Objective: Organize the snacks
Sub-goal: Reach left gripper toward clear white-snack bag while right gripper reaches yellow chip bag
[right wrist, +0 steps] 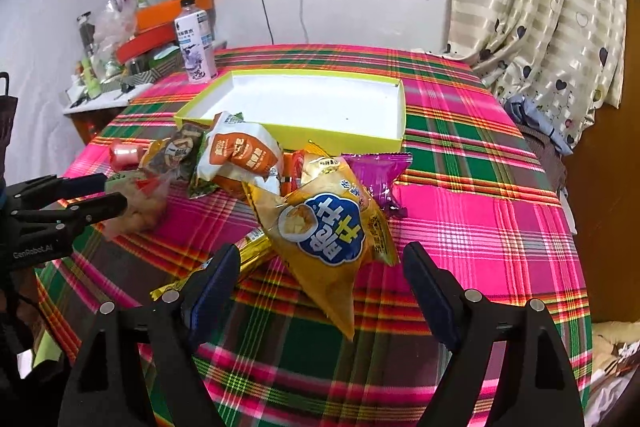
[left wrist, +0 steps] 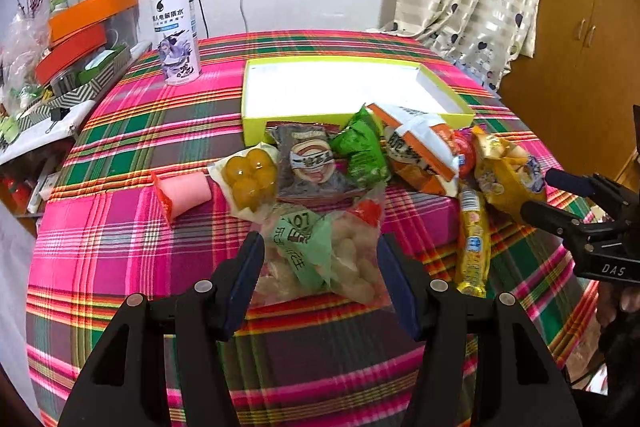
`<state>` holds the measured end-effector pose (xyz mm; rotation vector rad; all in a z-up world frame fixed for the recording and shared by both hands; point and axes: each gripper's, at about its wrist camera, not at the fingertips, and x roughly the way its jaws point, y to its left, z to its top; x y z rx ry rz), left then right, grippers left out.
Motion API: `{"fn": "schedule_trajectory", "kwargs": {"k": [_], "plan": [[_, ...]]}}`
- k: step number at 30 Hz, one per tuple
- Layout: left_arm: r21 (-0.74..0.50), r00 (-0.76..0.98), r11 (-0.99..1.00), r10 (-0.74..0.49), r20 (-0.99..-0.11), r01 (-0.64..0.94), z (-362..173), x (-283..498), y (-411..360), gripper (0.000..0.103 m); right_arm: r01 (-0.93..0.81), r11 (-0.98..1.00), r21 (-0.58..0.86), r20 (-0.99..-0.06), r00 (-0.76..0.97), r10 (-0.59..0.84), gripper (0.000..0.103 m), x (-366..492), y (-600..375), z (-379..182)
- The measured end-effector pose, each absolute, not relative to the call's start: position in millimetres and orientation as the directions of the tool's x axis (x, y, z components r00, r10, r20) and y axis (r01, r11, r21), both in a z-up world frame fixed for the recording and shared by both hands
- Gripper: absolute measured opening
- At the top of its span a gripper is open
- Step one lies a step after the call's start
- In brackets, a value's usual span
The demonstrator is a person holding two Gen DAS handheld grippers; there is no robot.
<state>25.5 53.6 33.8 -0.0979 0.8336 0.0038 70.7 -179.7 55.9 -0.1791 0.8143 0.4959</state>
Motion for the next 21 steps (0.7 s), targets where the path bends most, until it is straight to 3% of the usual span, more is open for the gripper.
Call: {"fn": "schedule_trajectory", "kwargs": {"k": [8,12,13,21], "plan": [[-0.136,0.68,0.989,-0.061,-0.73,-0.057,34,24,64,0.059,-0.497,0.866,0.052,-0.744,0.559,0.365,0.08,75,-177,52],[-0.136,0.678,0.988,-0.053,-0.733,-0.071,35,23,63,0.059,-0.49,0.87,0.05,-0.757,0.55,0.354,0.054,75,-177,48],[-0.135,0.677,0.989,-0.054,-0.734,-0.067,35,23,62,0.059,-0.488,0.872,0.048,-0.761,0.548,0.348,0.052,76,-177,47],[-0.124,0.671,0.991,-0.061,-0.739,-0.046,33,30,59,0.061,-0.484,0.873,0.054,-0.78,0.525,0.34,0.052,81,-178,41]]}}
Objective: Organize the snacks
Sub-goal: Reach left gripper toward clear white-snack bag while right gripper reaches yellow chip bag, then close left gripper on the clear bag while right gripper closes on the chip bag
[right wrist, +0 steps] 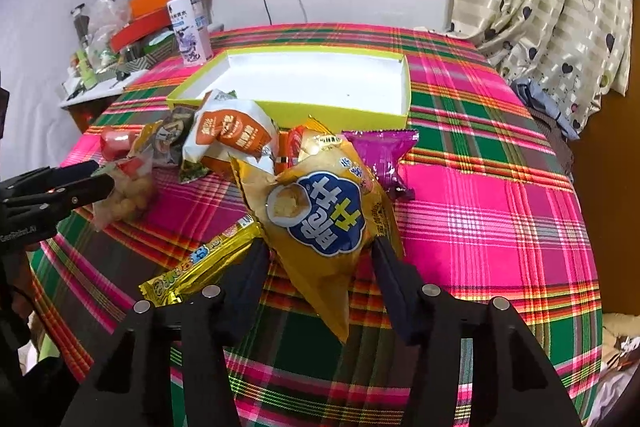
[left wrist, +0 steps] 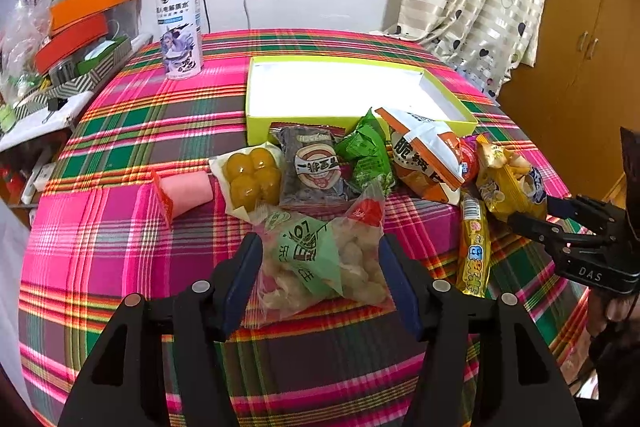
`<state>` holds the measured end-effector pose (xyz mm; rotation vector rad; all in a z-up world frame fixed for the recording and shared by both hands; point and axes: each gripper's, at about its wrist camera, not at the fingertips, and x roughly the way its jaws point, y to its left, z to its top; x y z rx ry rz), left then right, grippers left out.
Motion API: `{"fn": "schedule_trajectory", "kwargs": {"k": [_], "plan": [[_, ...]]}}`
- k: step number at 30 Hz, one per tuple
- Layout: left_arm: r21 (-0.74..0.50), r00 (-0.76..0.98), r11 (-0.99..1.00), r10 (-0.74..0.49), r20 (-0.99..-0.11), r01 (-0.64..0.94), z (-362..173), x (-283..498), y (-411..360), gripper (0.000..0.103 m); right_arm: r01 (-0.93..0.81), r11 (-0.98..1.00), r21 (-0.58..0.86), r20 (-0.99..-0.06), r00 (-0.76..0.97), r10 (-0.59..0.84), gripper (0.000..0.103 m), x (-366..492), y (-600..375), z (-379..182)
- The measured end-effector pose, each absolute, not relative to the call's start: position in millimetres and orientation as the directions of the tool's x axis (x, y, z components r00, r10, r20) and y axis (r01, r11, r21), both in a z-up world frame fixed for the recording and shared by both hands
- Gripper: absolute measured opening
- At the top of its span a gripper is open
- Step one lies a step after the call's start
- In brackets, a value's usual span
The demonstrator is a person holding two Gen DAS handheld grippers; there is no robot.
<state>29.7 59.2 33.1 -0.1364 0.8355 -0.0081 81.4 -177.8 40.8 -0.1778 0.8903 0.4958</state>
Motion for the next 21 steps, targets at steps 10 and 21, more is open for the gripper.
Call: {"fn": "schedule_trajectory", "kwargs": {"k": [10,21], "plan": [[-0.114,0.667,0.993,-0.073,-0.742,-0.018,30,39,54,0.067,-0.484,0.873,0.061,-0.761,0.544,0.354,0.036,84,-179,41],[-0.111,0.653,0.994,-0.08,-0.754,-0.006,22,45,49,0.073,-0.486,0.871,0.068,-0.742,0.559,0.37,0.02,74,-184,47]]}}
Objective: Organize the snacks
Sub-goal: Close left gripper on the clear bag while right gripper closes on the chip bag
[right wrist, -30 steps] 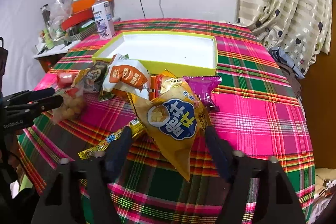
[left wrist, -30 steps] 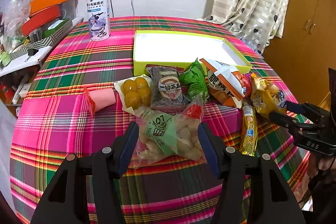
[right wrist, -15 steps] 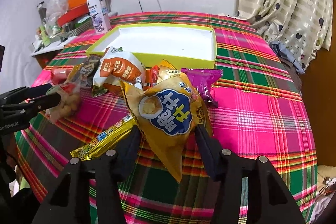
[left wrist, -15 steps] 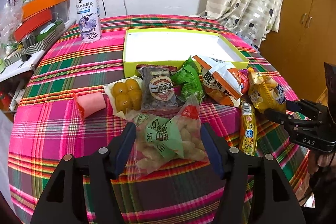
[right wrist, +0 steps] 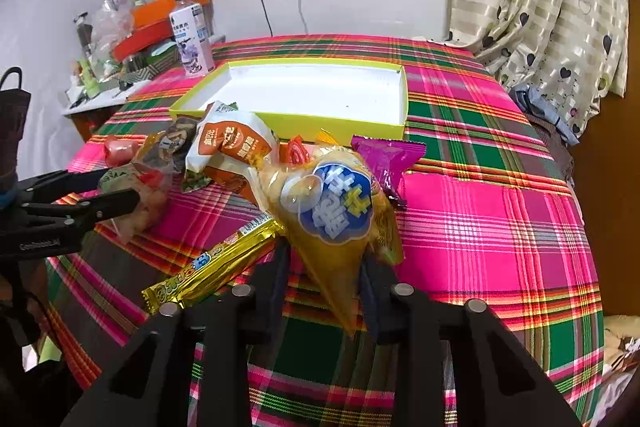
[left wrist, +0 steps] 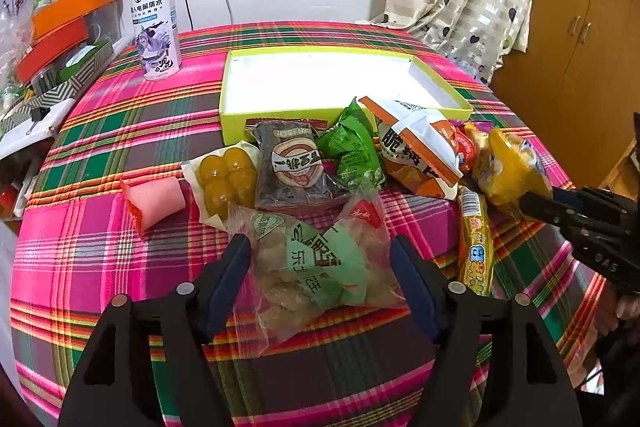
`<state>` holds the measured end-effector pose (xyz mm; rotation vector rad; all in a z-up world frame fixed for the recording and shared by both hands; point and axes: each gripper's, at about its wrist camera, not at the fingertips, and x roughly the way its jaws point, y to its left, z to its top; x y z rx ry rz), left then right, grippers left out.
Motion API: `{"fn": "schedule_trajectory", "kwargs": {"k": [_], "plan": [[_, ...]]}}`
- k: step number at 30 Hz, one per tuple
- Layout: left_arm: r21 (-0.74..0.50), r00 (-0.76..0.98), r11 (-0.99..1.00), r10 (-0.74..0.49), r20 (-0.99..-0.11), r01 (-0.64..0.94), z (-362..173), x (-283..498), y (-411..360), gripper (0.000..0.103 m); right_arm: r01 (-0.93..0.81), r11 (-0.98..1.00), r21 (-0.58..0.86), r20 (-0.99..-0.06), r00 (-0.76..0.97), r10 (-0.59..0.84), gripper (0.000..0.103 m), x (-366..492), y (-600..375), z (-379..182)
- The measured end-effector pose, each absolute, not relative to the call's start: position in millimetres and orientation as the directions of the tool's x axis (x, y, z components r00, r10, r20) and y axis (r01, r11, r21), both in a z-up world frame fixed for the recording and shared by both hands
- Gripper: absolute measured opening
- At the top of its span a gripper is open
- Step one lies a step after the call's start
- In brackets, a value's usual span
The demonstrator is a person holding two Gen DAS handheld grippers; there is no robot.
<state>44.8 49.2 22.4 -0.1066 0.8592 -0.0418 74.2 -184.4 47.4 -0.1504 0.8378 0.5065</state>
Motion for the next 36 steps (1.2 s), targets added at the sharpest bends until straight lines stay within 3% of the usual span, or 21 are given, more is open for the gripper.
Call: {"fn": "schedule_trajectory", "kwargs": {"k": [8,11,14,24,30,36], "plan": [[-0.129,0.664,0.992,-0.092,-0.742,-0.007,21,42,52,0.074,-0.489,0.869,0.071,-0.732,0.567,0.378,0.016,68,-187,50],[-0.129,0.672,0.992,-0.094,-0.734,-0.002,22,38,52,0.069,-0.494,0.867,0.069,-0.724,0.572,0.384,0.013,66,-187,52],[-0.133,0.681,0.991,-0.098,-0.725,0.002,24,34,49,0.063,-0.494,0.867,0.068,-0.717,0.58,0.387,0.013,64,-188,55],[-0.154,0.725,0.988,-0.103,-0.681,-0.004,43,19,53,0.03,-0.496,0.865,0.073,-0.698,0.595,0.399,0.011,56,-192,64],[-0.175,0.741,0.983,-0.082,-0.667,-0.049,48,15,76,0.029,-0.492,0.867,0.077,-0.698,0.594,0.399,0.011,55,-194,64],[-0.157,0.68,0.984,-0.06,-0.731,-0.082,33,24,94,0.029,-0.493,0.866,0.08,-0.701,0.59,0.401,0.011,53,-195,63]]}}
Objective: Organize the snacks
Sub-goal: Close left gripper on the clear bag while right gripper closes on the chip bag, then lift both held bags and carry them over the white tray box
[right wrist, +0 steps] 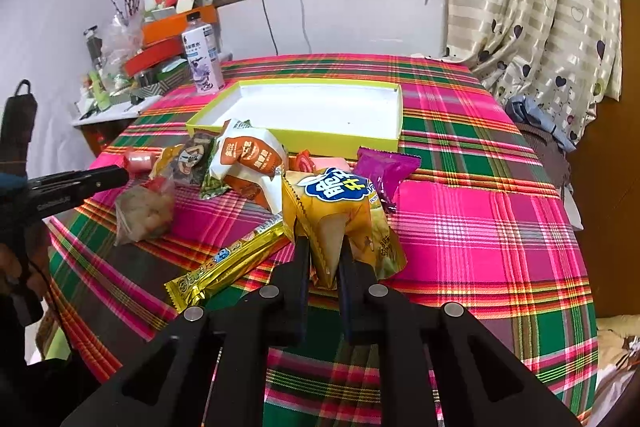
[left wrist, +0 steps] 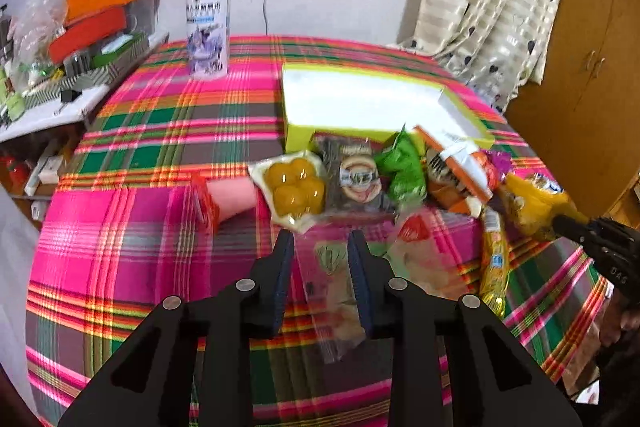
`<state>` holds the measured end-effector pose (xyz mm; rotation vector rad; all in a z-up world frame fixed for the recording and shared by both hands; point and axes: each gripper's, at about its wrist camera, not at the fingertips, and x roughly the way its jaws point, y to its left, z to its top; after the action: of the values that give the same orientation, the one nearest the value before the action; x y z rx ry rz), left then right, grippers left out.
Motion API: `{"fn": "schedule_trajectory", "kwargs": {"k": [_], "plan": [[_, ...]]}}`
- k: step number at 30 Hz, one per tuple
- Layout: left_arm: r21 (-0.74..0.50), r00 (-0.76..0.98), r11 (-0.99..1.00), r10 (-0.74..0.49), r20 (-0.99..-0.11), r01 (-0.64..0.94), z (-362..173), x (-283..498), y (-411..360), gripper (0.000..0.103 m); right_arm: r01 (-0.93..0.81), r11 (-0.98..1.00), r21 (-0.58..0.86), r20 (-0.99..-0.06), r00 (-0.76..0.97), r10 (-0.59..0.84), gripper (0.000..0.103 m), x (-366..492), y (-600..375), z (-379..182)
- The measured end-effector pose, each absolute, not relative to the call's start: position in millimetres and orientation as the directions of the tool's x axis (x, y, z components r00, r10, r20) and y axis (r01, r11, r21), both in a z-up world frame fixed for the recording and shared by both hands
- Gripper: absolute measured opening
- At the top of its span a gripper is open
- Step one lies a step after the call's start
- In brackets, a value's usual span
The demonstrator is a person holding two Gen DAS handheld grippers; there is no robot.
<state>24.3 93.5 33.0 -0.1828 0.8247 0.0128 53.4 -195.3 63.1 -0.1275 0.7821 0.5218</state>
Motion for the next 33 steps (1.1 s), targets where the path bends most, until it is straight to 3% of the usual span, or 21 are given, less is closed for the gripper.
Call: {"fn": "schedule_trajectory", "kwargs": {"k": [9,15,20,23,25,27,33], "plan": [[-0.165,0.654,0.986,-0.15,-0.741,0.04,34,-2,69,0.03,-0.494,0.866,0.079,-0.7,0.591,0.401,0.011,52,-196,63],[-0.098,0.696,0.979,-0.195,-0.691,0.176,49,-17,51,0.057,-0.498,0.864,0.082,-0.694,0.594,0.408,0.011,47,-197,65],[-0.032,0.655,0.96,-0.213,-0.725,0.277,39,-10,38,0.058,-0.51,0.855,0.097,-0.701,0.575,0.422,0.012,47,-200,66],[-0.018,0.624,0.956,-0.205,-0.754,0.293,26,0,33,0.059,-0.531,0.843,0.087,-0.714,0.556,0.424,0.023,48,-199,63],[-0.003,0.609,0.959,-0.181,-0.772,0.282,19,7,30,0.059,-0.543,0.837,0.074,-0.722,0.55,0.42,0.04,47,-197,61],[-0.007,0.602,0.964,-0.171,-0.78,0.264,14,14,28,0.059,-0.547,0.834,0.068,-0.724,0.548,0.418,0.047,48,-195,59],[-0.049,0.605,0.973,-0.18,-0.776,0.226,9,24,24,0.059,-0.536,0.843,0.042,-0.717,0.571,0.399,0.054,59,-193,56]]}}
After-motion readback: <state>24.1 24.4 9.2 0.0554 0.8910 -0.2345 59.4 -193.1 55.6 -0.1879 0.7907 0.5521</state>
